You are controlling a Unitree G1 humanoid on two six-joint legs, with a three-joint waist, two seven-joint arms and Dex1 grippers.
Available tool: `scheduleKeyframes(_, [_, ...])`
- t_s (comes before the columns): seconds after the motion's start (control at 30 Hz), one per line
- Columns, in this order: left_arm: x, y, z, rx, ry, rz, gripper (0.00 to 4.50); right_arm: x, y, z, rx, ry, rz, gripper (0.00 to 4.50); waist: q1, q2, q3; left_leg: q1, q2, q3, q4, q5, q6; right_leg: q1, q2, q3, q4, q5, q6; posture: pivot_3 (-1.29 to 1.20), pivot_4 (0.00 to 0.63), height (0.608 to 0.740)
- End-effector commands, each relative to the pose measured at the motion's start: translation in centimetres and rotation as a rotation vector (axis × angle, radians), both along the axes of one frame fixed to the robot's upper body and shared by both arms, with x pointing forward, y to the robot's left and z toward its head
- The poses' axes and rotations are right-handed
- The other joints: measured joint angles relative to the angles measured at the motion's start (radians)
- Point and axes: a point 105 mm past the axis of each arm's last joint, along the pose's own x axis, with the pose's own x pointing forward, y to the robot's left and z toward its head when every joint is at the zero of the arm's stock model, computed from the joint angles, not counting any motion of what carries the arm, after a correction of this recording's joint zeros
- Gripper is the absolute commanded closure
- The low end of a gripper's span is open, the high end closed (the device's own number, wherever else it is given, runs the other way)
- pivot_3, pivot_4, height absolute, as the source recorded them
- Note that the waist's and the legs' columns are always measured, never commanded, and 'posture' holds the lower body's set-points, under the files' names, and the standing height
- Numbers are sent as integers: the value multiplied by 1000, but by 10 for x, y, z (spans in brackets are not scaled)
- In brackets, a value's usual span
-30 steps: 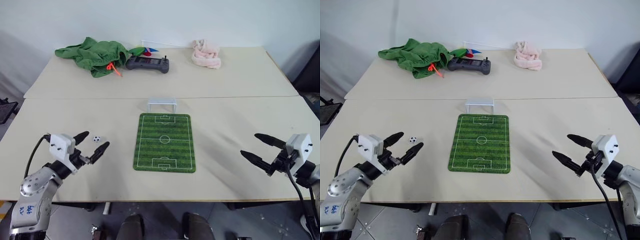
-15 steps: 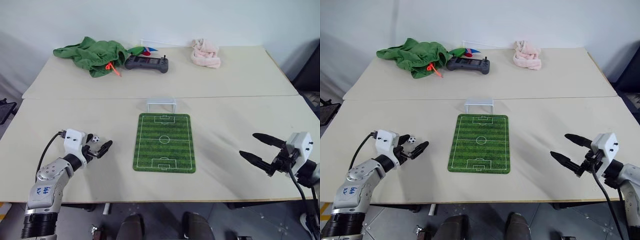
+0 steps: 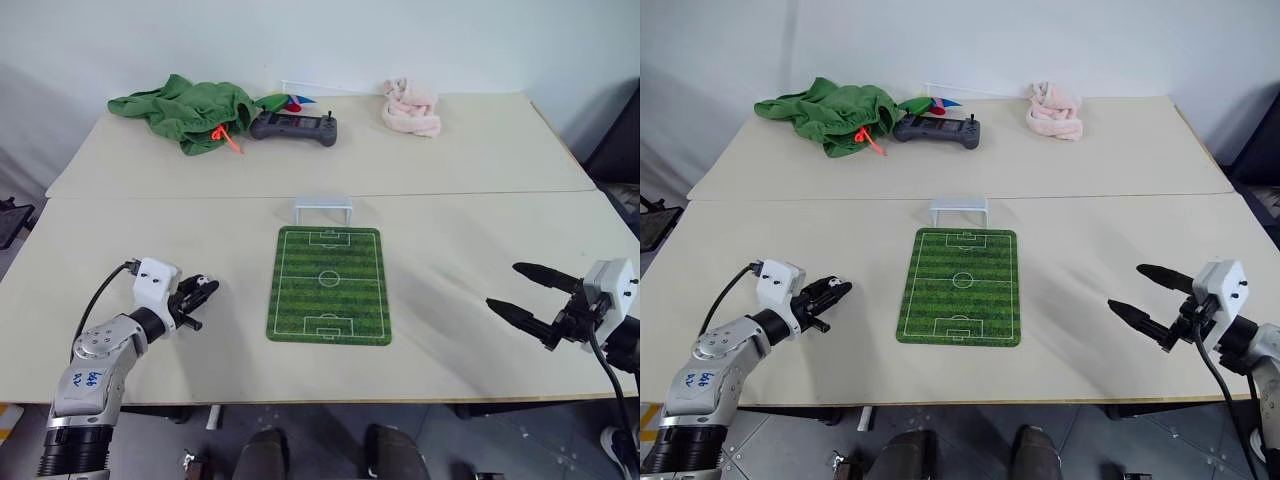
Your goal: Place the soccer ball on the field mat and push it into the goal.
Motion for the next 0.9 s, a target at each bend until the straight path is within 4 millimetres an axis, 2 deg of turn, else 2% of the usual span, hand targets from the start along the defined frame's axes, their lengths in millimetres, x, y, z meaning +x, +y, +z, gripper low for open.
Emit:
scheduleKeyframes(0.03, [-12, -31, 11, -8, -63, -217, 3619, -8, -4, 14, 10, -29, 20, 0, 3, 0, 0, 0, 0, 0, 0, 0, 0, 0, 0, 0, 0, 0, 0, 0, 150, 740])
scheduleKeyframes(0.1, [-17, -45, 17, -28, -93, -313, 3619, -13, -2, 13, 8, -22, 45, 0, 9, 0, 0, 0, 0, 1, 0, 0, -1, 0, 0, 0, -1, 0, 0, 0, 150, 740])
scheduleKeyframes(0.27, [-38, -101, 25, -32, -118, -614, 3619, -27, 4, 12, 34, -40, 77, 0, 19, 0, 0, -1, 0, 0, 3, 0, 0, 0, 0, 0, -1, 1, 0, 0, 150, 740])
scheduleKeyframes(0.37, [-38, -114, 32, -37, -153, -666, 3619, -34, 9, 11, 60, -38, 79, 0, 20, 0, 0, -2, 1, 0, 6, -1, -1, 0, 1, 1, -1, 2, 0, 0, 150, 740])
scheduleKeyframes(0.43, [-39, -130, 38, -42, -176, -736, 3619, -39, 16, 8, 73, -29, 74, 0, 19, 0, 0, -2, 1, 1, 6, -2, 0, 0, 1, 1, -1, 2, 1, 0, 150, 740])
scheduleKeyframes(0.53, [-42, -148, 37, -36, -176, -823, 3619, -45, 26, 7, 82, -43, 78, 0, 16, 0, 0, -2, 1, 1, 7, -3, 1, 0, 1, 2, -1, 2, 1, 0, 150, 740])
scheduleKeyframes(0.6, [-41, -156, 35, -26, -176, -859, 3619, -51, 33, 2, 45, -45, 116, 0, 16, 0, 0, -2, 1, 2, 7, -3, 1, 0, 1, 3, -1, 2, 1, 0, 150, 740])
scheduleKeyframes(0.73, [-43, -166, 22, 17, -136, -942, 3619, -79, 51, -17, -9, 2, 258, 0, 19, 0, 0, -2, 1, 2, 7, -3, 1, 0, 2, 3, -2, 2, 1, 0, 150, 740])
scheduleKeyframes(0.9, [-39, -170, 6, 65, -106, -971, 3619, -78, 50, -27, -23, -1, 191, 0, 17, -1, 0, -3, 1, 3, 9, -4, 2, 0, 2, 4, -4, 3, 2, 0, 150, 740])
